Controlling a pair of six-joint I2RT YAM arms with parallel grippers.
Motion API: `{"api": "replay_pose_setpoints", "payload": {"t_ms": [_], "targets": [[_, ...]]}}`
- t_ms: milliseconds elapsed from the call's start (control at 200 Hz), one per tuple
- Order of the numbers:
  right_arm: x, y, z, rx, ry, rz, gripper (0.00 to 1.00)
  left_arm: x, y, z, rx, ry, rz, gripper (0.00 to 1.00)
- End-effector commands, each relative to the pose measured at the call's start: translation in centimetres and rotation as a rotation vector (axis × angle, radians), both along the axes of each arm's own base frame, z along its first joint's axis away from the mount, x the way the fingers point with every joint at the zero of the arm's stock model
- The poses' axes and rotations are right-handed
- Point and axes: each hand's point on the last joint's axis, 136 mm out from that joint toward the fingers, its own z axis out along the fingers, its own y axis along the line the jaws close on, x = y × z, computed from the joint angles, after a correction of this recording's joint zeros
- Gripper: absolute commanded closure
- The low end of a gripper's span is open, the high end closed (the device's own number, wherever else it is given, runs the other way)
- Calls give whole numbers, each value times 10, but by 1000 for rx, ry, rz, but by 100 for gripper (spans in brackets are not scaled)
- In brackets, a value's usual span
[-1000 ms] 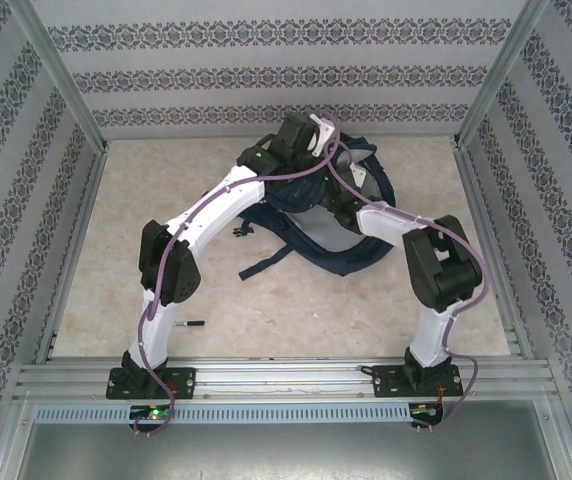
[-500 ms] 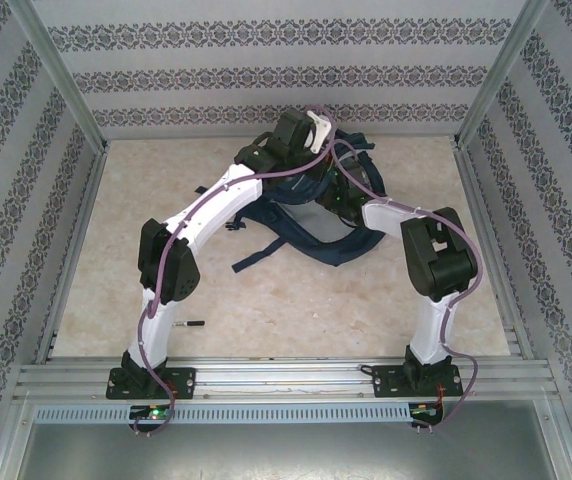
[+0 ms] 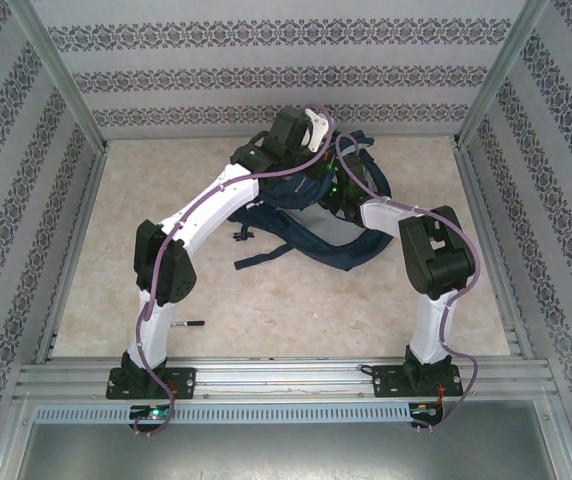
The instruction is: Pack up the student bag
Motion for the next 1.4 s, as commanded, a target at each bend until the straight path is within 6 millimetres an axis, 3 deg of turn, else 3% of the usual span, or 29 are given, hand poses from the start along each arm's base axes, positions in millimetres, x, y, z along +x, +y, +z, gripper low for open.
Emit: {"api": "replay_pose_setpoints", "payload": {"t_ms": [0,80,185,345,535,670,819,934,1034,1089,1159,1219,1394], "targets": [[12,5,-23,3,38,-58,74,-21,-12,90,-174,-164,-80,100],[13,9,-34,4,49,-37,74,-21,-12,89,-176,-162,-79,100],[11,17,-28,29,35,17,74,-22,-11,86,-171,-164,-81,100],[4,17,7,83,-17,86,71,-17,-8,76,-158,-158,-76,100],[-24,-10,37,172,-33,105,65,-11,-5,51,-107,-129,-87,100],[-71,-39,31,206,34,95,61,-15,-3,40,-90,-107,-98,100],[-145,-73,4,142,171,58,61,-30,-10,32,-107,-65,-179,100],[-203,-116,-20,-15,290,-49,59,-46,-12,27,-104,-9,-240,71],[-241,-168,-19,-291,318,-176,54,-32,16,16,-10,-20,-85,48],[-251,-183,-6,-362,282,-213,53,-22,37,7,39,-15,4,37],[-254,-190,10,-399,210,-226,53,-12,61,-10,68,37,93,35],[-250,-184,23,-405,147,-170,53,-8,79,-30,93,98,134,35],[-230,-122,53,-416,6,223,49,2,127,-94,276,162,183,30]]}}
